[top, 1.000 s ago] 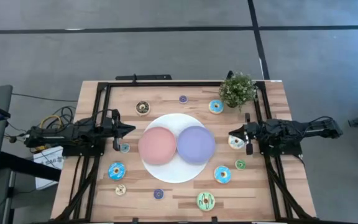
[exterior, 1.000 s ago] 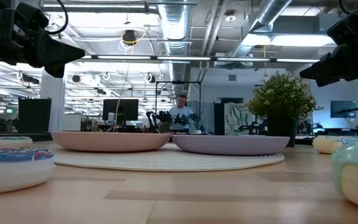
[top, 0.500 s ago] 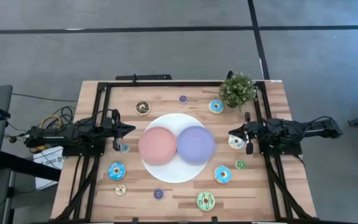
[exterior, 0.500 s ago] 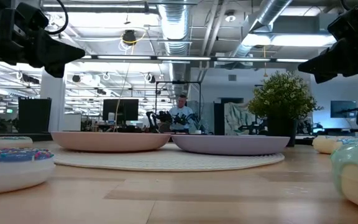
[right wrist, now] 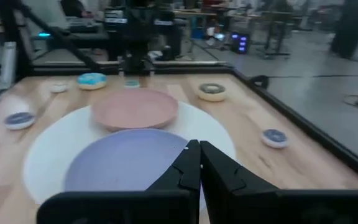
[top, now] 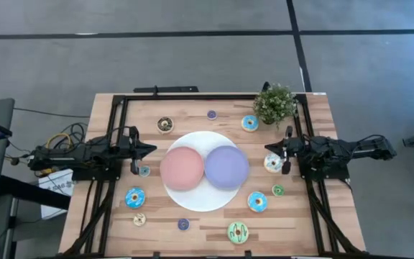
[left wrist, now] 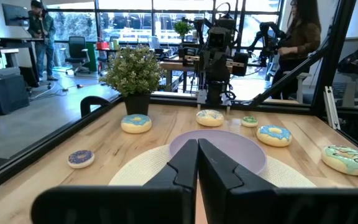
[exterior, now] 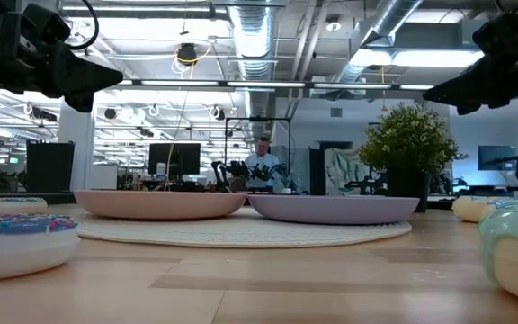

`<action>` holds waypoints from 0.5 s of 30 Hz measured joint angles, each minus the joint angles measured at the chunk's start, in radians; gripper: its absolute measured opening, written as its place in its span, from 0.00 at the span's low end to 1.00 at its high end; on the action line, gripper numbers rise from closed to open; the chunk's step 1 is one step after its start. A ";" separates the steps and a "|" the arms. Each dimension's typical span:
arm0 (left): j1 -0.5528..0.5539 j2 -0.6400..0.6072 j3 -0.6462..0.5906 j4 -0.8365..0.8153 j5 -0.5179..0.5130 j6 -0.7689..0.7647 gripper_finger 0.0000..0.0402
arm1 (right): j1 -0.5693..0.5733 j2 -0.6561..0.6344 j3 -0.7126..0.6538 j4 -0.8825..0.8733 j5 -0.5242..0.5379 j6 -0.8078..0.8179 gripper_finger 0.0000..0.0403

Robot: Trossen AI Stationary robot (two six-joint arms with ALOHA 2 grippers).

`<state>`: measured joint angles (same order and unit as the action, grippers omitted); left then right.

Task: Pick & Place donuts
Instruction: Put the big white donut on the violet plate

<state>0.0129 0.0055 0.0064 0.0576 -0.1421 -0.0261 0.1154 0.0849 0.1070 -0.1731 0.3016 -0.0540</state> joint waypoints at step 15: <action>0.000 0.000 0.000 0.000 0.000 0.000 0.01 | 0.002 0.336 0.228 0.037 0.383 0.080 0.00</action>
<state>0.0129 0.0055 0.0064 0.0576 -0.1425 -0.0262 0.1175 0.4210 0.3348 -0.1364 0.6850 0.0260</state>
